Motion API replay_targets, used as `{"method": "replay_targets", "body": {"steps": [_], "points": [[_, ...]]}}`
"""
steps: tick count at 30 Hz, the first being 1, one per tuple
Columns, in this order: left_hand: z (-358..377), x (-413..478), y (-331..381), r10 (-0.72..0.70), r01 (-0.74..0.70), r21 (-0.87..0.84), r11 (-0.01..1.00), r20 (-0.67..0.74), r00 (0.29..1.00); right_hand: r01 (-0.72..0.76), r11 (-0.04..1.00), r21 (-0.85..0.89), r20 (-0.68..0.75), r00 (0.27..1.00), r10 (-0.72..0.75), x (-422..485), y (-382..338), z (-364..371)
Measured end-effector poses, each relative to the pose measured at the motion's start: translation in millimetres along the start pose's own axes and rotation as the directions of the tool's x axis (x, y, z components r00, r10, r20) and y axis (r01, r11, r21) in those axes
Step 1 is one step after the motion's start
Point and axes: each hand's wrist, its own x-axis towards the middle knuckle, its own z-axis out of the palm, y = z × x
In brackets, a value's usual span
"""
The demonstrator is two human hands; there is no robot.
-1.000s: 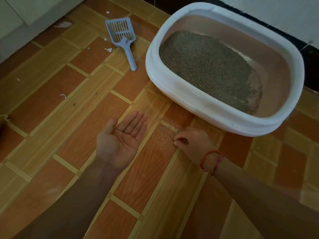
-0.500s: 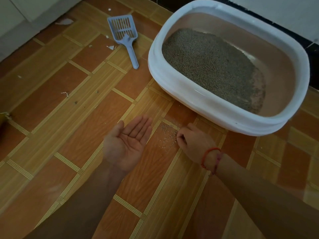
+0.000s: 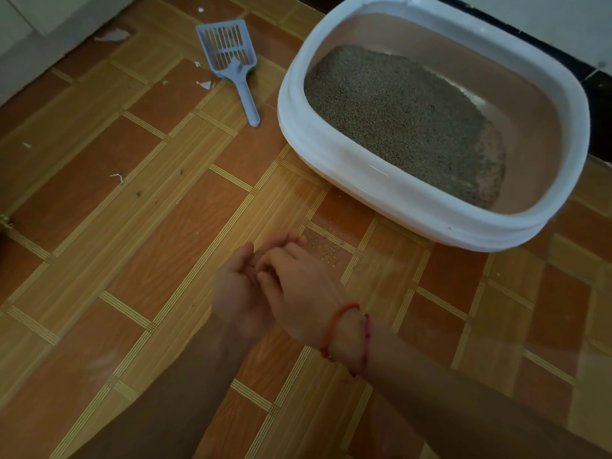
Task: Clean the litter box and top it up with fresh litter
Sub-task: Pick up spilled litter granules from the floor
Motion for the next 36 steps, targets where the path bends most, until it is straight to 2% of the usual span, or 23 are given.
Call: {"method": "replay_targets", "body": {"steps": [3,6,9,13,15,28,32,34,36], "points": [[3.7,0.1,0.6,0.005,-0.005,-0.027,1.000,-0.007,1.000,0.048,0.999,-0.014,-0.019,0.999,-0.048,-2.3,1.9,2.0],[1.5,-0.2,5.0,0.001,0.000,-0.023,1.000,0.012,1.000,0.099,0.994,0.034,-0.137,0.986,-0.094,-3.8,8.9,-6.7],[-2.1,-2.5,9.9,0.042,-0.043,-0.029,0.999,-0.021,0.999,0.051,0.999,-0.001,-0.201,0.978,-0.050,-2.6,32.7,-24.6],[-5.3,-5.9,15.3,0.098,-0.102,-0.058,0.993,-0.065,0.993,-0.225,0.962,-0.156,-0.134,0.970,0.205,-0.9,82.9,-43.0],[-7.0,-6.9,16.9,0.112,-0.117,-0.056,0.992,-0.081,0.990,-0.271,0.940,-0.205,-0.111,0.961,0.253,-3.0,98.4,-43.7],[-6.8,-7.3,17.0,0.117,-0.120,-0.031,0.992,-0.084,0.990,-0.215,0.943,-0.255,-0.005,0.975,0.221,3.0,97.9,-35.3],[-7.1,-7.0,14.8,0.103,-0.109,-0.051,0.993,-0.097,0.990,-0.156,0.944,-0.291,0.042,0.984,0.175,3.9,96.5,-33.6],[-8.1,-6.9,14.6,0.105,-0.109,-0.043,0.993,-0.092,0.990,-0.143,0.927,-0.347,0.034,0.986,0.165,2.3,96.7,-32.5],[-9.4,-6.3,13.6,0.103,-0.106,-0.034,0.994,-0.086,0.991,-0.140,0.934,-0.329,0.025,0.987,0.157,1.2,91.1,-31.2]]}}
